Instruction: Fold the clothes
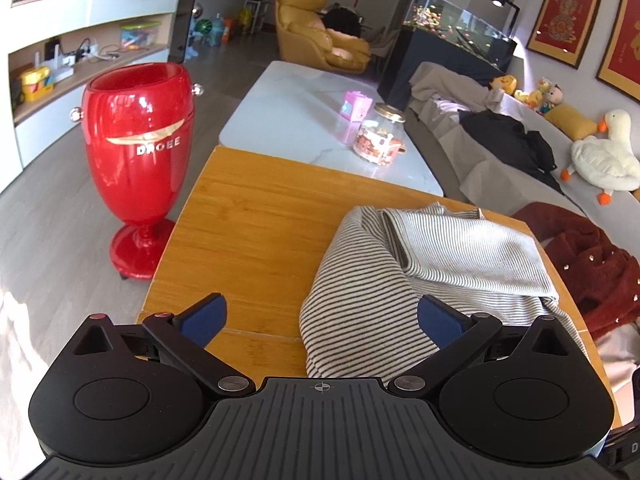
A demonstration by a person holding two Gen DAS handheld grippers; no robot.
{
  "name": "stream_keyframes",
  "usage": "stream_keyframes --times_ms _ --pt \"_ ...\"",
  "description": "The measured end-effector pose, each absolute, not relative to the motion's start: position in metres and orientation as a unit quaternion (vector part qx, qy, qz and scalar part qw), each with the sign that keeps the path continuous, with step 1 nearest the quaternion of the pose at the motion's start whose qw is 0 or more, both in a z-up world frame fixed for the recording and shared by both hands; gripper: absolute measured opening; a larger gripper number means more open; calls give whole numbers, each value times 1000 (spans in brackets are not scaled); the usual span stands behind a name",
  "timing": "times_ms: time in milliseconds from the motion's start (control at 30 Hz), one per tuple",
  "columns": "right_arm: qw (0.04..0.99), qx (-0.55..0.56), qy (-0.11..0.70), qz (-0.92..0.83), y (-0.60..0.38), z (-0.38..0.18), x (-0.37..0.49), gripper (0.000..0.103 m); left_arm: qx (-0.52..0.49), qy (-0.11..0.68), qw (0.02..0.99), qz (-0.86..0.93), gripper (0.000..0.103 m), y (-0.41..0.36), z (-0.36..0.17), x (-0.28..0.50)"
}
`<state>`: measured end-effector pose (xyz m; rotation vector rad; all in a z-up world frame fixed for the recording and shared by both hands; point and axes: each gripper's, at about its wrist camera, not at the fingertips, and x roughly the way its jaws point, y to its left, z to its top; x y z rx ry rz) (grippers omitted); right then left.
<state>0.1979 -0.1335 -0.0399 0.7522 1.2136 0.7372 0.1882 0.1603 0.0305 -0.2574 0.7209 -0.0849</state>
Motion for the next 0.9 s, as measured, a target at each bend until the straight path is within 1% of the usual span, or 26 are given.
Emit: stream_keyframes --times_ms 67,100,133,167,200,300,400,500,567,667,833,900 --pt "708 313 537 336 -119 -38 201 37 -126 349 928 -42 103 158 33 187" --pt "729 284 522 340 -112 -31 201 31 -127 348 928 -42 103 157 34 186" --pt "750 254 506 343 -105 -25 202 20 -128 347 928 -42 103 157 35 186" --pt "772 218 483 350 -98 -16 204 15 -127 346 929 -41 103 156 36 186" --pt "796 188 453 356 -96 -1 210 9 -127 346 929 -39 103 155 37 187" --pt "853 136 353 359 -107 48 234 4 -126 344 930 -33 103 155 41 189" --pt "905 84 253 333 -125 101 261 4 -129 343 930 -31 103 155 42 191" --pt "943 40 181 276 -157 141 287 4 -127 345 929 -39 103 148 41 198" --pt "954 33 174 241 -183 149 305 4 -122 348 928 -52 103 138 39 203" --pt "960 34 194 200 -216 138 323 4 -108 354 926 -78 103 120 37 214" --pt "951 65 257 157 -255 84 334 4 -92 349 922 -142 103 81 33 238" --pt "946 72 280 144 -256 57 340 4 -88 346 919 -165 103 65 29 251"
